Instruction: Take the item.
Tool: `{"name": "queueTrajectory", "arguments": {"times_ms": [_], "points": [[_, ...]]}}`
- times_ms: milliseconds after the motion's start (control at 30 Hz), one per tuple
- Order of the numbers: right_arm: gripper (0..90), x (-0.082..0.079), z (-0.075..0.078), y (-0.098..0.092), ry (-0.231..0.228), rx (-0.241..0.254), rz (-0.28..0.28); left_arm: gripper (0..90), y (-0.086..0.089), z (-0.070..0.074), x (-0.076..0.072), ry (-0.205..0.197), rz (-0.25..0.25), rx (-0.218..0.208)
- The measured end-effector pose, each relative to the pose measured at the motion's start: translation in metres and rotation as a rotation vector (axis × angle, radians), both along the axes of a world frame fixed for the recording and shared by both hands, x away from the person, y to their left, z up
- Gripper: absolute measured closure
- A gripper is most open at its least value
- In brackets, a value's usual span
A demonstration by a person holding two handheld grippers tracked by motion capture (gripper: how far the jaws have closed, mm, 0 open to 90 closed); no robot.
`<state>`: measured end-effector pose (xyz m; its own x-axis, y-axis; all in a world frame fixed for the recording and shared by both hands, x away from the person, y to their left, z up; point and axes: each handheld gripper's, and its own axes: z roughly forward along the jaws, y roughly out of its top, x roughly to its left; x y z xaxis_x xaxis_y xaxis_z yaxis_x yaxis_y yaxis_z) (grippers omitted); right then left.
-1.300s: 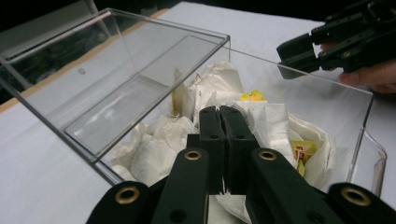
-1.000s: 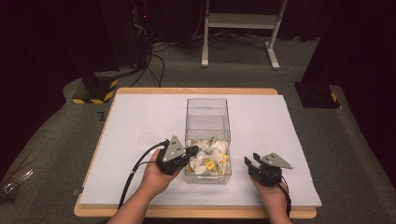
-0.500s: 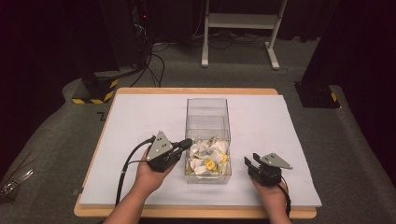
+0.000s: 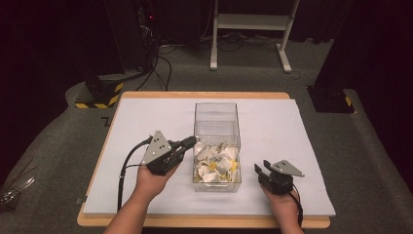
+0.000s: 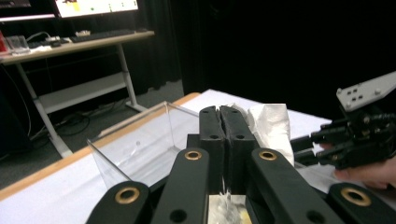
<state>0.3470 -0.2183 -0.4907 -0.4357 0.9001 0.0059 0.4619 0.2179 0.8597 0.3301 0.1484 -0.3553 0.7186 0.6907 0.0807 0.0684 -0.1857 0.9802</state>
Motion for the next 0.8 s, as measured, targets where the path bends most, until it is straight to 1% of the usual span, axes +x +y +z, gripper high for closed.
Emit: {"name": "queueTrajectory", "arguments": {"times_ms": [200,233,333,500,700,800], "points": [[58.2,0.000,0.000,0.000,0.000,0.001,-0.001,88.3,0.001,0.009,-0.001,-0.023,0.005,-0.016],[58.2,0.000,0.000,0.000,-0.001,0.001,-0.001,88.3,0.002,0.011,-0.001,-0.030,0.007,-0.025],[58.2,0.000,0.000,0.000,-0.001,0.001,-0.002,88.3,0.003,0.014,-0.001,-0.035,0.007,-0.027],[58.2,0.000,0.000,0.000,-0.002,0.001,-0.002,88.3,0.004,0.019,-0.002,-0.050,0.013,-0.044],[58.2,0.000,0.000,-0.001,-0.003,0.002,-0.004,88.3,0.008,0.028,-0.004,-0.075,0.015,-0.060],[58.2,-0.001,0.000,-0.001,-0.002,0.001,-0.005,88.3,0.011,0.033,-0.005,-0.089,0.021,-0.076]]}}
